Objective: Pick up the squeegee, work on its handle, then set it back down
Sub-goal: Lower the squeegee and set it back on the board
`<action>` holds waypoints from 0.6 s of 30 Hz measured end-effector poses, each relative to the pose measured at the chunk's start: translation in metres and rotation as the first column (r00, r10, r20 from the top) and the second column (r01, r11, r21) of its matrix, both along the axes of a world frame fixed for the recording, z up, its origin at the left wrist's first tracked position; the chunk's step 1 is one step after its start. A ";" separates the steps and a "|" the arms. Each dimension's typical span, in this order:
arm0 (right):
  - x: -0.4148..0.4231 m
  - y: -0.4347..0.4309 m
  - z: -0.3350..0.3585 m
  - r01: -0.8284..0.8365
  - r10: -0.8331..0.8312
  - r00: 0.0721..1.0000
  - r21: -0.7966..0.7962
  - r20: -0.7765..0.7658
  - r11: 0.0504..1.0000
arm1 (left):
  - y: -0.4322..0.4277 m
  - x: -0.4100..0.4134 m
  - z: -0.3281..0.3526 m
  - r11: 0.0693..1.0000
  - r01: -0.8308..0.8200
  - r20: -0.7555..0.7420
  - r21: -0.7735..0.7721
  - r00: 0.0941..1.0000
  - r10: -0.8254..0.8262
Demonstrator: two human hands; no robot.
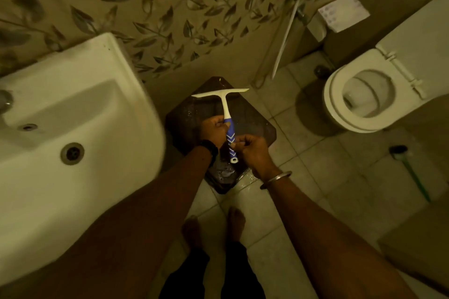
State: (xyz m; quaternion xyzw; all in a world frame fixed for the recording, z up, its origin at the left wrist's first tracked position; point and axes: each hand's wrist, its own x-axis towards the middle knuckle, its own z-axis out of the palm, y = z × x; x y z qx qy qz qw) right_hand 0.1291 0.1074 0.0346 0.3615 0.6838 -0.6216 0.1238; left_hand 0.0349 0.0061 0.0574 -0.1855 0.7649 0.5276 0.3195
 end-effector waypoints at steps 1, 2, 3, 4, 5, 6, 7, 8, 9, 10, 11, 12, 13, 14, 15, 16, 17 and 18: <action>0.000 -0.001 -0.013 0.005 -0.005 1.000 -0.007 0.016 1.000 | 0.000 0.000 -0.013 0.999 0.022 0.005 -0.024 1.000 -0.022; 0.000 -0.002 -0.024 0.007 -0.006 1.000 -0.007 0.031 1.000 | -0.001 0.000 -0.025 0.998 0.043 0.009 -0.048 0.999 -0.042; 0.000 -0.003 -0.036 0.008 -0.008 0.999 -0.004 0.039 1.000 | -0.001 0.000 -0.037 0.996 0.054 0.016 -0.066 0.998 -0.053; 0.000 -0.004 -0.047 0.012 -0.012 0.999 -0.005 0.049 1.000 | -0.002 0.000 -0.047 0.995 0.060 0.026 -0.083 0.998 -0.058; 0.000 -0.005 -0.057 0.015 -0.014 0.998 -0.005 0.056 1.000 | -0.002 -0.001 -0.058 0.993 0.067 0.039 -0.100 0.997 -0.063; 0.000 -0.007 -0.066 0.021 -0.021 0.997 -0.001 0.070 1.000 | -0.002 -0.001 -0.066 0.990 0.077 0.045 -0.114 0.996 -0.072; 0.000 -0.007 -0.075 0.027 -0.027 0.996 0.004 0.080 1.000 | -0.001 -0.002 -0.076 0.989 0.080 0.052 -0.125 0.996 -0.074; 0.000 -0.008 -0.082 0.028 -0.029 0.996 0.011 0.088 1.000 | -0.001 -0.003 -0.082 0.988 0.081 0.057 -0.132 0.996 -0.074; 0.000 -0.009 -0.089 0.027 -0.029 0.996 0.019 0.089 0.999 | 0.000 -0.004 -0.089 0.987 0.080 0.062 -0.139 0.995 -0.072; 0.000 -0.010 -0.094 0.023 -0.026 0.996 0.032 0.086 0.999 | 0.000 -0.004 -0.096 0.985 0.083 0.064 -0.149 0.995 -0.074; 0.000 -0.011 -0.099 0.018 -0.022 0.996 0.046 0.082 0.999 | -0.001 -0.005 -0.103 0.984 0.089 0.068 -0.156 0.995 -0.079; 0.000 -0.011 -0.104 0.009 -0.014 0.997 0.063 0.079 0.998 | -0.001 -0.005 -0.108 0.982 0.099 0.068 -0.163 0.994 -0.089; 0.001 -0.011 -0.109 0.005 -0.011 0.997 0.078 0.077 0.997 | -0.002 -0.005 -0.112 0.980 0.110 0.069 -0.165 0.993 -0.100; 0.002 -0.012 -0.113 -0.005 -0.003 0.996 0.095 0.085 0.995 | -0.002 -0.004 -0.115 0.977 0.124 0.066 -0.171 0.991 -0.114; 0.003 -0.013 -0.117 -0.007 -0.003 0.996 0.102 0.092 0.995 | -0.002 -0.003 -0.116 0.975 0.133 0.060 -0.179 0.990 -0.124; 0.004 -0.013 -0.119 -0.011 0.000 0.995 0.105 0.097 0.994 | -0.002 -0.002 -0.115 0.973 0.138 0.054 -0.185 0.990 -0.130; 0.004 -0.014 -0.121 -0.012 0.001 0.995 0.110 0.099 0.994 | -0.003 -0.001 -0.115 0.973 0.136 0.053 -0.185 0.990 -0.128; 0.004 -0.015 -0.120 -0.013 0.001 0.995 0.115 0.103 0.993 | -0.003 0.000 -0.115 0.974 0.130 0.055 -0.184 0.991 -0.122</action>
